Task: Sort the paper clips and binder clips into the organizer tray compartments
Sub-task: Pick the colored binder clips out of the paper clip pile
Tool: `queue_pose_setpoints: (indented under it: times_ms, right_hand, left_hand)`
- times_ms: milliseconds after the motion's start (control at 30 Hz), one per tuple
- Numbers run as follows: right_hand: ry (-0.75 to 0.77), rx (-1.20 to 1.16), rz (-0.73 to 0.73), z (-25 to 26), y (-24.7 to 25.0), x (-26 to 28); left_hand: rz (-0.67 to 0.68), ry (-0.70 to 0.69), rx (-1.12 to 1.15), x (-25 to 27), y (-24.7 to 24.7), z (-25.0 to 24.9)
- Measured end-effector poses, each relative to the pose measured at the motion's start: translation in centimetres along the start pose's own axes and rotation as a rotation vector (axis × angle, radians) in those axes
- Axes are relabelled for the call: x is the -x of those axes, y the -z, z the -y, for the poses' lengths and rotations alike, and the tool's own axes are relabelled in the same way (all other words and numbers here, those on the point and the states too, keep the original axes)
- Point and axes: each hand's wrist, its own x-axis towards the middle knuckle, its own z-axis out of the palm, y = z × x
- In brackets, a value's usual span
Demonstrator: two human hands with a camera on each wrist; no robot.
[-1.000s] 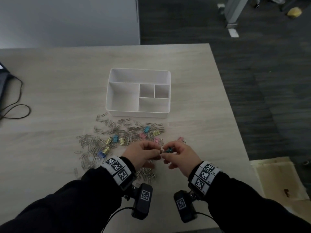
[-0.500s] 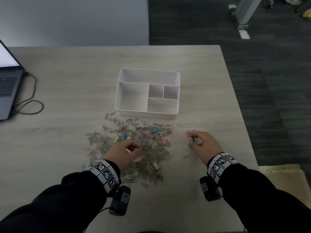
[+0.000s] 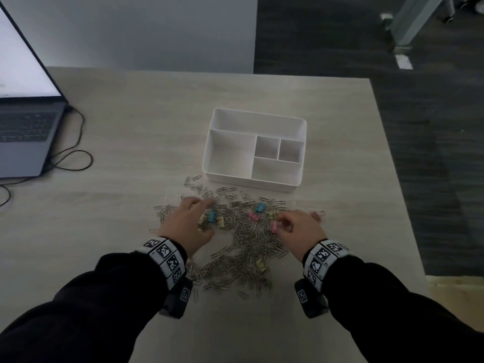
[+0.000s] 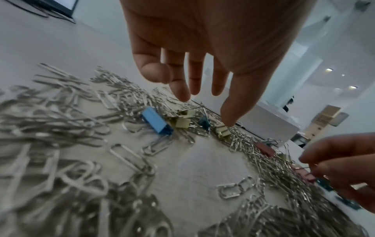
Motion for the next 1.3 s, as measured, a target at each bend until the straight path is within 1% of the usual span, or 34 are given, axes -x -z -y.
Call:
queue_pose_setpoints:
  times_ms: [100, 233, 367, 467, 533, 567, 667, 733, 867, 967, 1033, 1100, 1200, 1300]
  right_hand:
    - [-0.054, -0.057, 0.007, -0.1, -0.1, 0.0]
    - [-0.159, -0.124, -0.099, -1.8, 1.4, 1.1]
    - [-0.227, -0.065, -0.185, -4.2, 2.8, 1.5]
    - [-0.223, -0.041, -0.262, -5.0, 3.7, 1.5]
    - [-0.189, -0.053, -0.292, -4.7, 3.6, 1.3]
    - [-0.157, -0.060, -0.279, -4.2, 3.3, 1.0]
    - [-0.040, -0.027, -0.172, -1.9, 2.1, -0.3]
    - [0.001, -0.022, -0.127, -0.6, 1.4, -1.1]
    - [-0.016, -0.030, -0.033, 1.0, 0.7, -2.2]
    - [-0.025, -0.024, 0.014, 1.3, 0.9, -1.9]
    - [-0.001, -0.060, 0.015, 0.9, 1.0, -1.2]
    - [-0.007, -0.130, 0.001, 0.4, 1.2, -0.3]
    - [-0.088, -0.212, -0.046, -0.9, 1.7, 0.6]
    - [-0.191, -0.144, -0.109, -2.5, 2.4, 0.6]
  left_hand:
    - [0.033, -0.060, -0.029, -0.9, -0.5, -0.5]
    - [0.034, -0.078, -0.044, -1.4, -1.1, -0.8]
    - [0.033, -0.074, 0.006, -1.6, -1.1, -0.6]
    - [0.048, -0.077, 0.034, -1.7, -1.0, -0.4]
    - [0.052, -0.067, 0.054, -1.7, -1.0, -0.3]
    - [0.048, -0.059, 0.059, -1.7, -1.0, -0.2]
    - [0.026, -0.025, 0.089, -1.6, -0.8, 0.3]
    - [0.014, 0.006, 0.111, -1.4, -0.8, 0.7]
    - [-0.008, 0.062, 0.147, -1.2, -0.6, 1.1]
    - [-0.035, 0.082, 0.174, -1.1, -0.5, 1.1]
    - [-0.038, 0.086, 0.201, -1.0, -0.3, 1.0]
    - [-0.036, 0.091, 0.205, -0.8, -0.2, 1.0]
    - [-0.042, 0.108, 0.227, -0.6, -0.1, 1.1]
    - [-0.047, 0.161, 0.282, -0.6, 0.0, 1.2]
